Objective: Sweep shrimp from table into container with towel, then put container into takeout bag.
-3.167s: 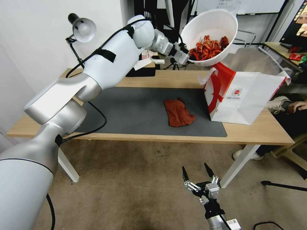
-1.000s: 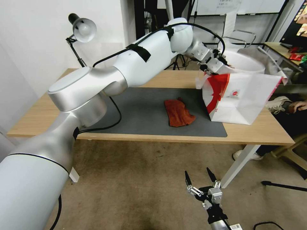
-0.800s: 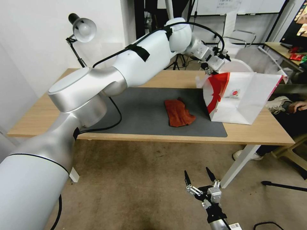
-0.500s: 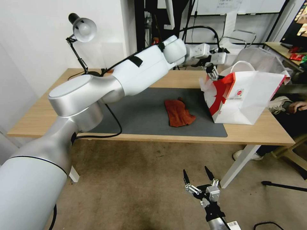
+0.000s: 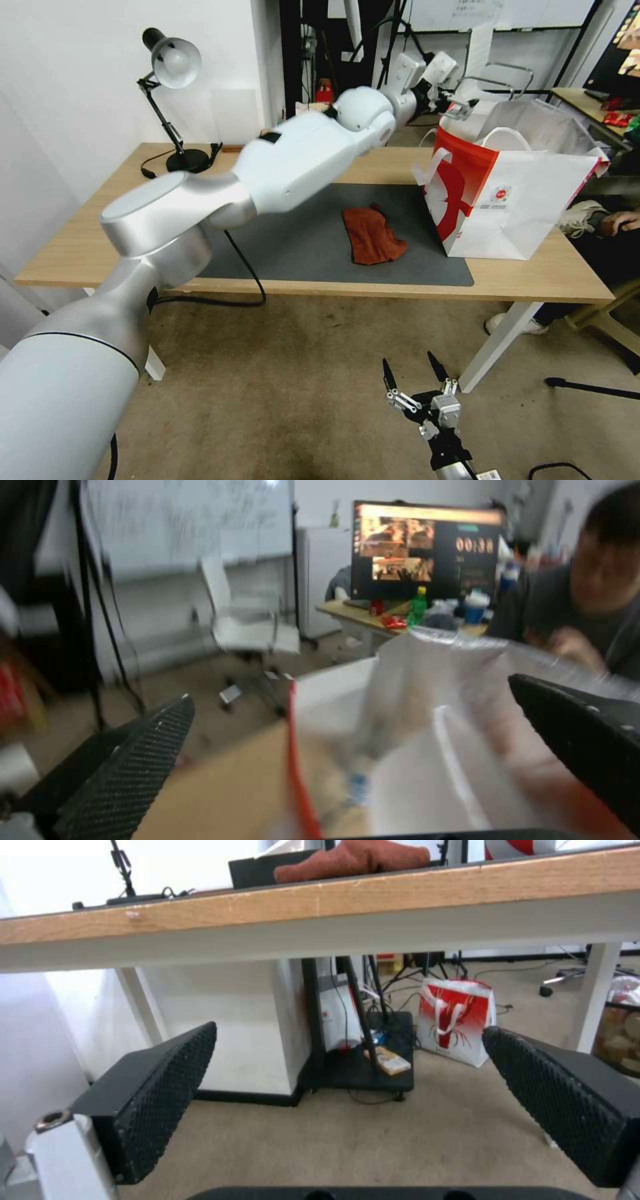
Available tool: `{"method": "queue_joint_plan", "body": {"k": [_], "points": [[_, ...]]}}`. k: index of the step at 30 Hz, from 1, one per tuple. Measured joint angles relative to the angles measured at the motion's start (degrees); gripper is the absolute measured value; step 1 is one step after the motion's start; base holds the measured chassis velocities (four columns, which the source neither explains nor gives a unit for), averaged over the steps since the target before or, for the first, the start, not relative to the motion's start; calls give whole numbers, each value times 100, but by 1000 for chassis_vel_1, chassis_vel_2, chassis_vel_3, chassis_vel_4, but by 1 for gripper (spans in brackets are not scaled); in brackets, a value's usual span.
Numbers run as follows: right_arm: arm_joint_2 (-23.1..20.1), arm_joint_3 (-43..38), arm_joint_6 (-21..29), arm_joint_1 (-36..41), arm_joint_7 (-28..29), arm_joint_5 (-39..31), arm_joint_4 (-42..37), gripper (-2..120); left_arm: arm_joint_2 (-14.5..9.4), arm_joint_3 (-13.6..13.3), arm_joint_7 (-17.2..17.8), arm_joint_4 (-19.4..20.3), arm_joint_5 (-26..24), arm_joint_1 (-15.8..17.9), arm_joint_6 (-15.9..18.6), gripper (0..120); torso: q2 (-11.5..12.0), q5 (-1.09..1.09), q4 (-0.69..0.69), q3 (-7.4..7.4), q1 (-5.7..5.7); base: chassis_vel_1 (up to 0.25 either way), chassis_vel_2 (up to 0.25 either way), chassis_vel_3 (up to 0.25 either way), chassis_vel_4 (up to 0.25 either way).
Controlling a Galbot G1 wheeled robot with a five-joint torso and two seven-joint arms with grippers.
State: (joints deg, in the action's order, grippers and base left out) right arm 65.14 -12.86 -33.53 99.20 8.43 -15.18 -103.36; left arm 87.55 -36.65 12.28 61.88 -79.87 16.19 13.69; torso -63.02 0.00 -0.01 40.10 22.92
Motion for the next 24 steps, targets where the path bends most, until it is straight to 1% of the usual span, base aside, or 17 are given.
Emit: {"method": "queue_joint_plan", "body": {"k": [1,2,3,6,7,10,11,14,15,16,17,18,19,21,22,23,24], "points": [[-3,2,0,-7,-1,0,7,100,-38,177,215,188,-302,-135,43,109,0,0,-2,0,0,0,0,0,0],[-5,8,0,-26,-1,0,20,100,-114,308,343,368,-457,-284,55,105,0,0,-2,0,-1,0,0,0,0],[-5,8,0,-26,-1,0,20,100,-114,308,343,368,-457,-284,55,105,0,0,-2,0,-1,0,0,0,0],[-10,49,11,-102,-1,-4,54,100,-353,445,456,698,-520,-598,16,101,0,-1,2,0,0,0,0,0,0],[-10,49,11,-102,-1,-4,54,100,-353,445,456,698,-520,-598,16,101,0,-1,2,0,0,0,0,0,0],[-19,102,67,-216,9,-38,108,100,-682,557,457,1140,-387,-953,-274,100,0,-1,0,0,0,0,0,0,0],[-19,102,67,-216,9,-38,108,100,-682,557,457,1140,-387,-953,-274,100,0,-1,0,0,0,0,0,0,0],[-24,131,113,-307,18,-111,158,100,-1082,649,370,1658,68,-1333,-546,100,0,-2,2,0,0,0,0,0,0],[-24,131,113,-307,18,-111,158,100,-1082,649,370,1658,68,-1333,-546,100,0,-2,2,0,0,0,0,0,0],[-26,136,120,-324,19,-130,171,100,-1166,661,352,1742,188,-1414,-588,100,0,-2,1,0,0,0,0,0,0],[-41,142,139,-386,21,-181,212,100,-1432,671,236,1965,602,-1674,-781,100,0,-2,2,0,0,0,0,0,0],[-56,142,153,-436,22,-234,232,100,-1596,690,144,2111,852,-1869,-886,100,0,-2,2,0,0,0,0,0,0],[-56,142,153,-436,22,-234,232,100,-1596,690,144,2111,852,-1869,-886,100,0,-2,2,0,0,0,0,0,0],[-92,142,189,-517,26,-320,260,100,-1831,816,38,2397,1185,-2242,-967,100,0,-2,3,1,0,0,0,0,0],[-105,143,198,-545,28,-343,269,100,-1898,890,4,2515,1295,-2428,-977,100,0,-1,1,0,0,0,0,0,0],[-105,143,198,-545,28,-343,269,100,-1898,890,4,2515,1295,-2428,-977,100,0,-1,1,0,0,0,0,0,0],[-120,150,207,-569,30,-361,276,100,-1970,994,-38,2649,1484,-2671,-987,100,0,-1,1,1,0,0,0,0,0]]}}
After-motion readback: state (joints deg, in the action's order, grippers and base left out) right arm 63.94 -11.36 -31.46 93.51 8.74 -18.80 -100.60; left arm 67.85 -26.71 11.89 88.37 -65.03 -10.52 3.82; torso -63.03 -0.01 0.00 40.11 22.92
